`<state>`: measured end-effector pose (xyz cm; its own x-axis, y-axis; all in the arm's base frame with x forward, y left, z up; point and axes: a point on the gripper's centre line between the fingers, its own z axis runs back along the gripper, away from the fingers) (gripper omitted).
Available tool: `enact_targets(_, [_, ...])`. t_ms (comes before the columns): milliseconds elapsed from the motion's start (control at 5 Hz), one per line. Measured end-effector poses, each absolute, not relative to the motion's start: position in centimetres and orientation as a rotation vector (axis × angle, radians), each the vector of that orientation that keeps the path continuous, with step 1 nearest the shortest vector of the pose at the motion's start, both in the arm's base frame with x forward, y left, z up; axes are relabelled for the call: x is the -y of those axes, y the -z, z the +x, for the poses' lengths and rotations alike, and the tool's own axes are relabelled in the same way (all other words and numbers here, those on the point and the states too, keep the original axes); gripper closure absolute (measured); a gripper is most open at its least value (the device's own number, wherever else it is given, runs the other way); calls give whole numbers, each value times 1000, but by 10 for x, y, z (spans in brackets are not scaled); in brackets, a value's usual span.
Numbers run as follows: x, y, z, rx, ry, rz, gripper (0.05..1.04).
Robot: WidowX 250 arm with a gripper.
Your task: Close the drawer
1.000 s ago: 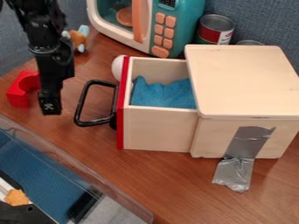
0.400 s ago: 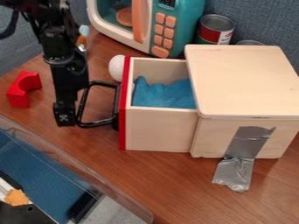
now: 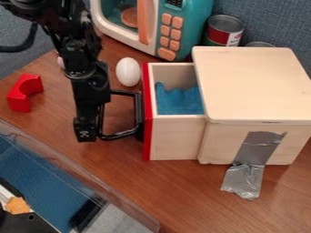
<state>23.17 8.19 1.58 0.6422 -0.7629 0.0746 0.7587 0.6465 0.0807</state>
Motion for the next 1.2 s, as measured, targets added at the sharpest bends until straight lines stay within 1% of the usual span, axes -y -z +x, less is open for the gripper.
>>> enact_targets(200, [-70, -17, 237, 128, 871, 27, 82])
enact_targets(400, [-58, -22, 250, 157, 877, 4, 82])
enact_targets(800, [-33, -35, 271, 199, 911, -9, 82])
enact_targets(1000, [-24, -25, 275, 183, 917, -32, 82])
enact_targets(1200, [-13, -20, 277, 176, 927, -39, 82])
